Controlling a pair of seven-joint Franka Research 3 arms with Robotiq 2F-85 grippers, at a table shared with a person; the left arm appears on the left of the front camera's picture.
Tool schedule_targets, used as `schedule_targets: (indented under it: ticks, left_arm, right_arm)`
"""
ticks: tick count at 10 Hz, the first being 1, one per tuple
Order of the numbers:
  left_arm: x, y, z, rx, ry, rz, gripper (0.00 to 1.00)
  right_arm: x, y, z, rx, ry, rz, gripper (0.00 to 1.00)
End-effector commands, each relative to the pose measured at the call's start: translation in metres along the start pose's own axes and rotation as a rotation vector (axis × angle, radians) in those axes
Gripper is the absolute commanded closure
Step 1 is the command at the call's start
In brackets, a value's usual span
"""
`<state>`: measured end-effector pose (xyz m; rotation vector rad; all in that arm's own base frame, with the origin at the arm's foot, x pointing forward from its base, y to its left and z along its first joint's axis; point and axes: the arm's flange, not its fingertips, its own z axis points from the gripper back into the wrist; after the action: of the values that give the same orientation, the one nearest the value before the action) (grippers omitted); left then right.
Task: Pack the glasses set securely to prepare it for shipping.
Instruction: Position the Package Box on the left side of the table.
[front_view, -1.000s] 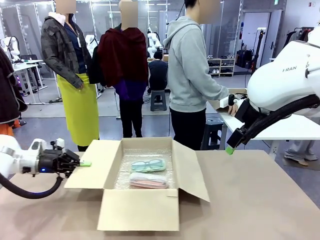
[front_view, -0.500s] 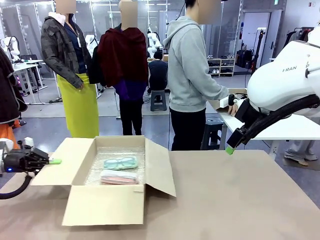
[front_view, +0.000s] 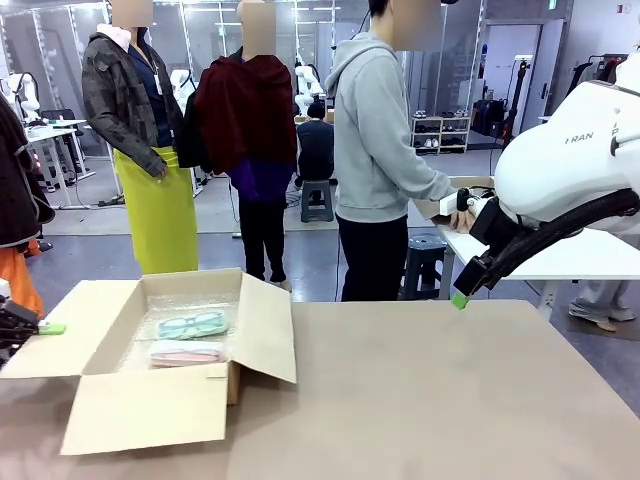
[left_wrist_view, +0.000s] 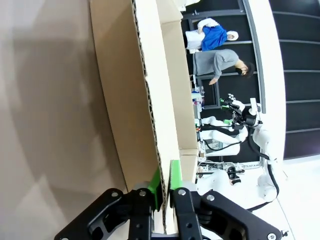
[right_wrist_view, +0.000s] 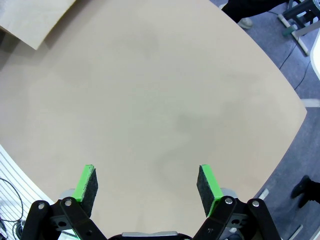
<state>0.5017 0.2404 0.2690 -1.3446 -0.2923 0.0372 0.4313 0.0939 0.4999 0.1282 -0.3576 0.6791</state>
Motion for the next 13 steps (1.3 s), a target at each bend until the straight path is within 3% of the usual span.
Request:
schedule_targets:
  ticks: [1, 4, 5, 6, 7, 8, 9, 10, 12, 13]
  left_arm:
    - [0.004, 0.003, 0.03, -0.028, 0.057, 0.002, 0.95]
    - [0.008, -0.005, 0.05, 0.003, 0.06, -0.011, 0.95]
    - [0.009, -0.006, 0.047, 0.011, 0.064, -0.011, 0.88]
    - [0.008, -0.008, 0.044, 0.019, 0.069, -0.019, 0.59]
    - [0.009, -0.01, 0.042, 0.015, 0.059, -0.024, 0.53]
    - [0.007, -0.012, 0.038, 0.024, 0.061, -0.022, 0.24]
    - [0.006, -0.015, 0.037, 0.029, 0.054, -0.024, 0.18]
    - [0.004, -0.019, 0.039, 0.033, 0.033, -0.032, 0.0]
    - [0.0, -0.024, 0.047, 0.059, 0.007, -0.032, 0.0]
    - [-0.001, -0.025, 0.049, 0.067, 0.001, -0.032, 0.2]
  right_arm:
    - [0.001, -0.001, 0.002, -0.005, 0.008, 0.017, 0.0]
    - [0.001, -0.001, 0.002, -0.005, 0.008, 0.017, 0.0]
    - [0.001, -0.001, 0.002, -0.005, 0.008, 0.017, 0.0]
    - [0.001, -0.001, 0.002, -0.005, 0.008, 0.017, 0.0]
    - [0.001, -0.001, 0.002, -0.005, 0.008, 0.017, 0.0]
    - [0.001, -0.001, 0.002, -0.005, 0.008, 0.017, 0.0]
    - [0.001, -0.001, 0.002, -0.005, 0.008, 0.017, 0.0]
    - [0.001, -0.001, 0.002, -0.005, 0.008, 0.017, 0.0]
    - [0.001, -0.001, 0.002, -0.005, 0.008, 0.017, 0.0]
    - [0.001, -0.001, 0.002, -0.005, 0.008, 0.017, 0.0]
